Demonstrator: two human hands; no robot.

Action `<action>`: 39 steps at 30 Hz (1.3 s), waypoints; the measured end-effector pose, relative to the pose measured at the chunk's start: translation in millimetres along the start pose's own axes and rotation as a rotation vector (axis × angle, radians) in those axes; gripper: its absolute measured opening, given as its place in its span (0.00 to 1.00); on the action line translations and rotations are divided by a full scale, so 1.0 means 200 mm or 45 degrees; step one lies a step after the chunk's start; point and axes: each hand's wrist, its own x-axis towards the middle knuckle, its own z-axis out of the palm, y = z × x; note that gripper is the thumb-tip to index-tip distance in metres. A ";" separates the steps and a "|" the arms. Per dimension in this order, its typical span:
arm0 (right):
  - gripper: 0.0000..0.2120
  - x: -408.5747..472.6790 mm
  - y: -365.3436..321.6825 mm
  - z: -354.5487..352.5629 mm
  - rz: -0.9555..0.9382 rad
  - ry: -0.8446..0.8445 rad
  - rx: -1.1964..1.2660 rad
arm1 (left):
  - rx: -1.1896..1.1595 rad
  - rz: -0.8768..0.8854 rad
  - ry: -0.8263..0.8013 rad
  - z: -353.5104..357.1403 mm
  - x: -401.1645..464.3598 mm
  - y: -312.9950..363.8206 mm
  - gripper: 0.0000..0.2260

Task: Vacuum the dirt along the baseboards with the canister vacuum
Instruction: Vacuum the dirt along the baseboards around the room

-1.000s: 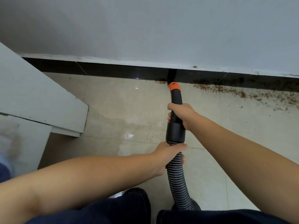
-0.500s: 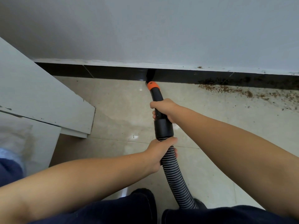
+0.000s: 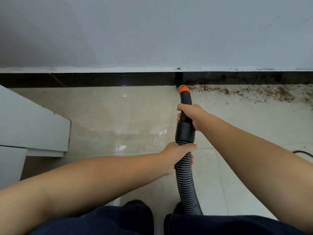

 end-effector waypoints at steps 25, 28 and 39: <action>0.08 0.02 0.09 -0.47 0.087 -0.017 0.011 | 0.108 -0.126 -0.134 0.41 0.03 -0.04 0.07; 0.09 0.05 0.07 -0.50 0.049 -0.012 0.100 | 0.171 -0.106 -0.078 0.44 0.05 0.02 0.08; 0.07 0.00 0.13 -0.61 0.140 -0.155 0.093 | 0.264 -0.158 -0.078 0.56 -0.01 -0.04 0.08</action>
